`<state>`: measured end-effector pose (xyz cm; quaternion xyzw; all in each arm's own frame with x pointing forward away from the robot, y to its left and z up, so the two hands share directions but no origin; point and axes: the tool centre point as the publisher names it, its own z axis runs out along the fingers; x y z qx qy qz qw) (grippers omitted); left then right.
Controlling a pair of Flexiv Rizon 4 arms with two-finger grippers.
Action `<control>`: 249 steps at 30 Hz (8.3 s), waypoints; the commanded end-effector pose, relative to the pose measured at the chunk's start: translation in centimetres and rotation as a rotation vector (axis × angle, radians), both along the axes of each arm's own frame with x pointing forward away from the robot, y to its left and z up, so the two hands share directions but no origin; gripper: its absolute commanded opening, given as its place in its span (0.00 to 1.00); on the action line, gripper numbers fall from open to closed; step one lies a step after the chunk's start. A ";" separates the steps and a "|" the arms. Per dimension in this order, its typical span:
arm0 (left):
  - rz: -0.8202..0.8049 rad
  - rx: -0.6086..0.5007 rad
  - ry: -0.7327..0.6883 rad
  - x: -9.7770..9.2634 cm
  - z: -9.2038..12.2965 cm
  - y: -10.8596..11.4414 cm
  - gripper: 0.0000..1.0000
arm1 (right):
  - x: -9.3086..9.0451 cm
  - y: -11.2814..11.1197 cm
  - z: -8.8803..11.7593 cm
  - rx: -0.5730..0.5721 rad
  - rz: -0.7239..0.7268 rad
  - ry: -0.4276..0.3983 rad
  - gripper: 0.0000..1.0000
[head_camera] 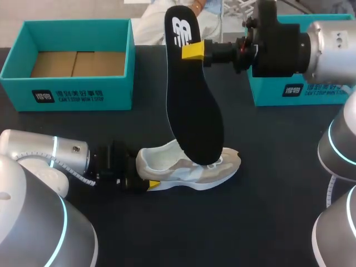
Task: Take the shoe out of the shoebox, open the shoe tongue, remove and reinsert the insole, then place the shoe into the shoebox
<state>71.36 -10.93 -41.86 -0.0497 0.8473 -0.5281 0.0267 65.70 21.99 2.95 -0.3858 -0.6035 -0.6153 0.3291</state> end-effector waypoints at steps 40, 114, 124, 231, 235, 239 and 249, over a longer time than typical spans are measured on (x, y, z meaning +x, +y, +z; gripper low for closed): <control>-0.092 0.466 0.151 -0.3 6.3 1.7 1.00 | 0.0 0.3 0.0 -0.001 -0.003 0.001 0.00; -0.024 0.924 0.083 4.4 3.7 -5.5 0.51 | 0.0 0.3 0.0 -0.001 -0.003 0.001 0.00; -0.021 0.917 0.135 4.4 2.1 -5.7 0.04 | 0.0 0.3 0.0 -0.001 -0.003 0.001 0.00; -1.818 1.003 -0.343 5.1 9.8 -6.1 0.00 | 0.0 0.3 0.0 -0.001 -0.003 0.001 0.00; -1.797 1.005 -0.330 5.3 9.1 -6.8 0.00 | 0.0 0.3 0.0 -0.001 -0.003 0.001 0.00; -1.802 1.016 -0.317 5.4 8.1 -7.5 0.00 | 0.0 0.3 0.0 -0.001 -0.003 0.001 0.00; -1.724 1.052 -0.310 5.9 6.5 -8.7 0.00 | 0.0 0.3 0.0 -0.001 -0.003 0.001 0.00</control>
